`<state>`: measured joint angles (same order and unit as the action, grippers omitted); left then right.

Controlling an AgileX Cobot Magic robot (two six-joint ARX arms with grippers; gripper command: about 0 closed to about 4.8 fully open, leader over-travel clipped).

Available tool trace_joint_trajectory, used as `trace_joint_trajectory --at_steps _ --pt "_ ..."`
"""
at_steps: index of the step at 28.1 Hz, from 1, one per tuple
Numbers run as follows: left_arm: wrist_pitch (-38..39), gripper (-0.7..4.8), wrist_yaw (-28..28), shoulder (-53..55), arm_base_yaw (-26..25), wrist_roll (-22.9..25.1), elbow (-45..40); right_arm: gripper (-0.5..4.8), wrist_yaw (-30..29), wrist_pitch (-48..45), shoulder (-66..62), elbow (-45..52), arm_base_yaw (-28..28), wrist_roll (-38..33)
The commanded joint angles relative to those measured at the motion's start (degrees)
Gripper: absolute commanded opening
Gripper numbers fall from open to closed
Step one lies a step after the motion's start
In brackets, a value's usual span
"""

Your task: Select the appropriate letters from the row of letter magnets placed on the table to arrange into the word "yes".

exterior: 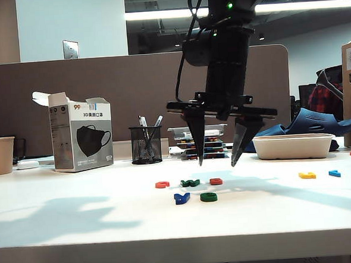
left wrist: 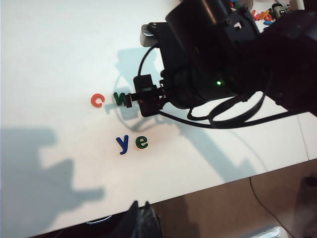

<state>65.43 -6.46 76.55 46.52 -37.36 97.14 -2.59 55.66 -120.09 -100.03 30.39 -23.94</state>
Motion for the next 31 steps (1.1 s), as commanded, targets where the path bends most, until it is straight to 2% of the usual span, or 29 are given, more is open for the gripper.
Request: trace_joint_trajectory --at_steps 1,8,31 --pt "-0.39 -0.05 0.02 -0.15 -0.04 -0.15 0.24 2.84 0.04 -2.05 -0.11 -0.44 0.00 0.26" --pt "-0.37 -0.05 0.02 -0.15 -0.04 -0.15 0.24 2.84 0.07 -1.88 -2.12 -0.57 -0.66 3.02" --pt "-0.37 -0.05 0.02 -0.15 -0.04 -0.15 0.24 2.83 0.17 -3.23 -4.15 -0.57 -1.09 2.99"
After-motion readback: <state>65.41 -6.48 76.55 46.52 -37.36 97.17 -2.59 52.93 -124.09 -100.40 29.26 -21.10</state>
